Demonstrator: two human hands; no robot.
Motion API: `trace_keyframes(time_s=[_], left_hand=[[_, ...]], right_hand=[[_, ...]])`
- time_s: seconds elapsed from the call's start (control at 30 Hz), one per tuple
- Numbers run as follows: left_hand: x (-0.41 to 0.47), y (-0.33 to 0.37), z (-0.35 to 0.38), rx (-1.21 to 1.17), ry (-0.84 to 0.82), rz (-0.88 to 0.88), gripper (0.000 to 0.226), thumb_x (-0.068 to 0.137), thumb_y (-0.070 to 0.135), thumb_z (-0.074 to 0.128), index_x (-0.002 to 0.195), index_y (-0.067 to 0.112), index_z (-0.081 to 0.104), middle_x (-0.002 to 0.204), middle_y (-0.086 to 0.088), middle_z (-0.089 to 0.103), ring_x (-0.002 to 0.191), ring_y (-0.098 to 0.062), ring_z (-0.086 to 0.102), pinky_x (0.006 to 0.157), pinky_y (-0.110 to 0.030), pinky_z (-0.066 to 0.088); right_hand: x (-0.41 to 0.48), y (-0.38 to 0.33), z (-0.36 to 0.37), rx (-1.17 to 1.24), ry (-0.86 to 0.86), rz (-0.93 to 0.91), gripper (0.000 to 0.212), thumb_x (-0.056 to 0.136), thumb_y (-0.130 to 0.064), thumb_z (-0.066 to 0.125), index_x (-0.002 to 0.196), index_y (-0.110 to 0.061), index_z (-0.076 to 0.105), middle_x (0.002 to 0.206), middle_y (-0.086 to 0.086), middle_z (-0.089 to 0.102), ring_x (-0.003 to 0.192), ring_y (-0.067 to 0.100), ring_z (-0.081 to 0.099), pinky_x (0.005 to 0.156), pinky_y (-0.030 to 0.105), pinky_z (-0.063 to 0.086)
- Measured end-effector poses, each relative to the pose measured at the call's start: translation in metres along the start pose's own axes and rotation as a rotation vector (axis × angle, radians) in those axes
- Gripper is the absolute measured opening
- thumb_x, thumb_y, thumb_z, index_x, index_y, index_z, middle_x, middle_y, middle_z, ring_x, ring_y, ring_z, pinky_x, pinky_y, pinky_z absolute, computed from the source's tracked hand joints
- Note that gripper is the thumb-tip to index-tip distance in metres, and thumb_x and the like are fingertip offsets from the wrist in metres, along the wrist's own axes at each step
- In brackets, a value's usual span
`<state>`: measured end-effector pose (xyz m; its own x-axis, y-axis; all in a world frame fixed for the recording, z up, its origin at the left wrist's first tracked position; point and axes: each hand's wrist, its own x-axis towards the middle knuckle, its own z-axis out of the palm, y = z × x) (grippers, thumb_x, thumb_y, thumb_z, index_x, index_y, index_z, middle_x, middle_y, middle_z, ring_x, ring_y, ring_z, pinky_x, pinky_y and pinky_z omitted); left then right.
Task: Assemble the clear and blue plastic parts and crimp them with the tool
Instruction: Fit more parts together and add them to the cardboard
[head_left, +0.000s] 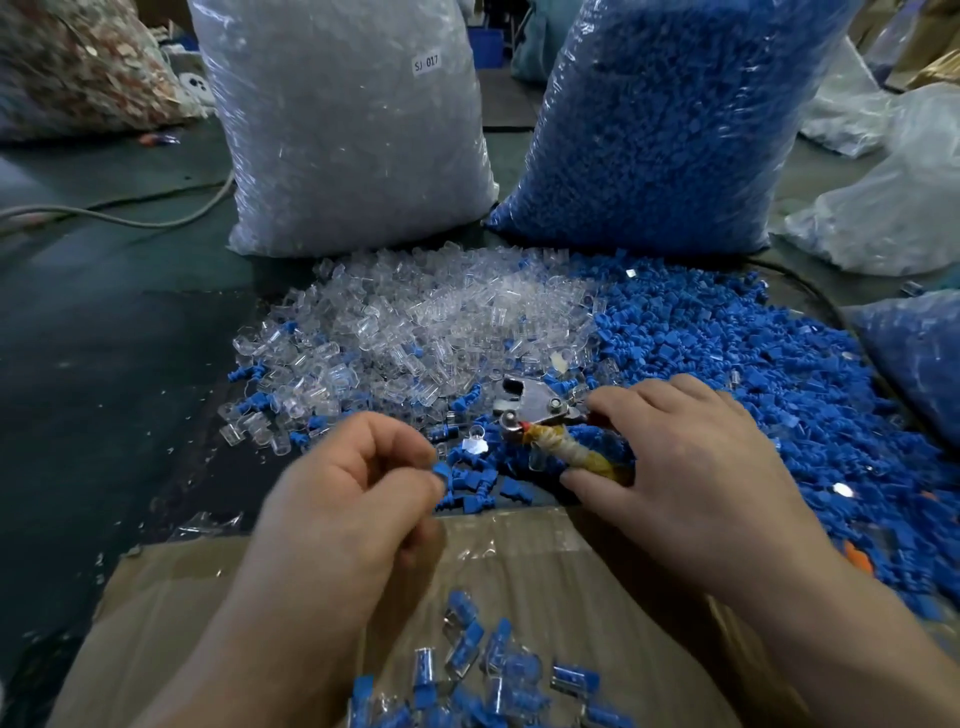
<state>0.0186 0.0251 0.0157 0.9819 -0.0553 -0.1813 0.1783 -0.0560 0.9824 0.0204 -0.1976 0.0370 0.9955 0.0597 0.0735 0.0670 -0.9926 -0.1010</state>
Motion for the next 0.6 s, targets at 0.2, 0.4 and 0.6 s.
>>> trace_keyframes(time_s=[0.2, 0.4, 0.6], left_hand=[[-0.002, -0.005, 0.011, 0.296, 0.026, 0.113, 0.027, 0.086, 0.019, 0.069, 0.085, 0.045, 0.066, 0.059, 0.000, 0.068, 0.042, -0.005, 0.053, 0.043, -0.014, 0.047], [-0.004, -0.011, 0.017, 0.340, 0.040, 0.188, 0.018, 0.083, 0.029, 0.067, 0.091, 0.044, 0.065, 0.069, 0.002, 0.070, 0.055, -0.016, 0.063, 0.051, -0.032, 0.054], [-0.009, -0.008, 0.019, 0.410, 0.019, 0.326, 0.024, 0.085, 0.025, 0.069, 0.091, 0.049, 0.067, 0.069, 0.016, 0.071, 0.057, 0.000, 0.063, 0.051, -0.011, 0.048]], right_hand=[[0.004, -0.003, 0.001, -0.029, -0.038, 0.032, 0.062, 0.079, -0.071, 0.040, 0.129, -0.035, 0.048, 0.124, -0.010, 0.053, 0.115, 0.018, 0.040, 0.101, 0.039, 0.031], [-0.016, -0.034, 0.001, 0.140, 0.162, -0.273, 0.032, 0.090, -0.054, 0.041, 0.101, -0.032, 0.061, 0.095, -0.014, 0.063, 0.089, 0.012, 0.058, 0.084, 0.036, 0.049], [-0.016, -0.036, 0.008, 0.172, 0.206, -0.359, 0.017, 0.092, -0.033, 0.051, 0.090, -0.022, 0.064, 0.081, -0.006, 0.060, 0.075, 0.019, 0.058, 0.068, 0.036, 0.047]])
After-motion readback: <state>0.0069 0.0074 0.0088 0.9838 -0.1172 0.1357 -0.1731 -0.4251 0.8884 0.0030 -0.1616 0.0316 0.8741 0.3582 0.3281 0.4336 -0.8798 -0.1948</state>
